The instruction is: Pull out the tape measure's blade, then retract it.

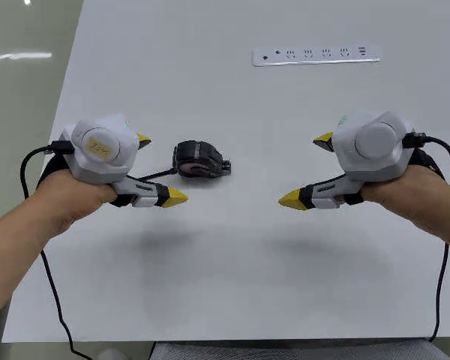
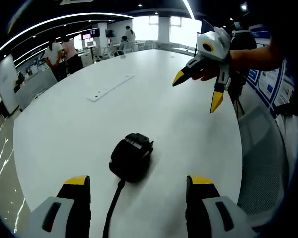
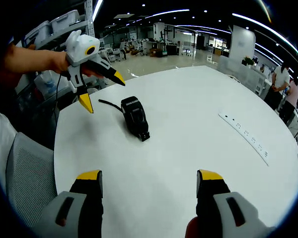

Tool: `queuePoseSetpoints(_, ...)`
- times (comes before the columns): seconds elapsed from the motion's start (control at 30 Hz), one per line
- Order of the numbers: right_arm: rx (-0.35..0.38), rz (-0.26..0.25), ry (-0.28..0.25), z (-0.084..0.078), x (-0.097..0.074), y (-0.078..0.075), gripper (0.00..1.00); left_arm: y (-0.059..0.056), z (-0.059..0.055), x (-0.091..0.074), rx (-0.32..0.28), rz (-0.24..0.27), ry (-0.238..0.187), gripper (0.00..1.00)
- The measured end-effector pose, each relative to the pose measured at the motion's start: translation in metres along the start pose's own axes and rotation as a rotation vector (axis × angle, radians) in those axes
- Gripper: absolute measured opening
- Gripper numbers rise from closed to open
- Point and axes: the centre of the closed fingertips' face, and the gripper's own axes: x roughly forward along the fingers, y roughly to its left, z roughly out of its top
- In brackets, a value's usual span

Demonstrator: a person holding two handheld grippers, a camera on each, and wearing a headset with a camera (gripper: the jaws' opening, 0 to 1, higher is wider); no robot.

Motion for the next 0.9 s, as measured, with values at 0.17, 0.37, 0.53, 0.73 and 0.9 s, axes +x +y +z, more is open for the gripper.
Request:
queuePoseSetpoints(0.17,-0.021,0.015,-0.001,0.004,0.009,-0.003,0.77,0.003,0.001,0.005,0.019,-0.017,0.003,0.72)
queuePoseSetpoints(0.37,-0.063,0.035,0.007,0.005,0.020,-0.002,0.74,0.006,0.001,0.011,0.052,-0.037,0.016,0.70)
queuePoseSetpoints(0.53,-0.119,0.071,0.018,0.005,0.031,0.003,0.71,0.005,-0.001,0.016,0.104,-0.065,0.038,0.68)
queuePoseSetpoints(0.73,-0.147,0.101,0.026,0.004,0.043,0.005,0.69,0.004,-0.001,0.023,0.146,-0.088,0.057,0.67)
queuePoseSetpoints(0.9,-0.164,0.117,0.024,0.006,0.049,0.005,0.67,0.004,0.000,0.029,0.176,-0.102,0.069,0.65)
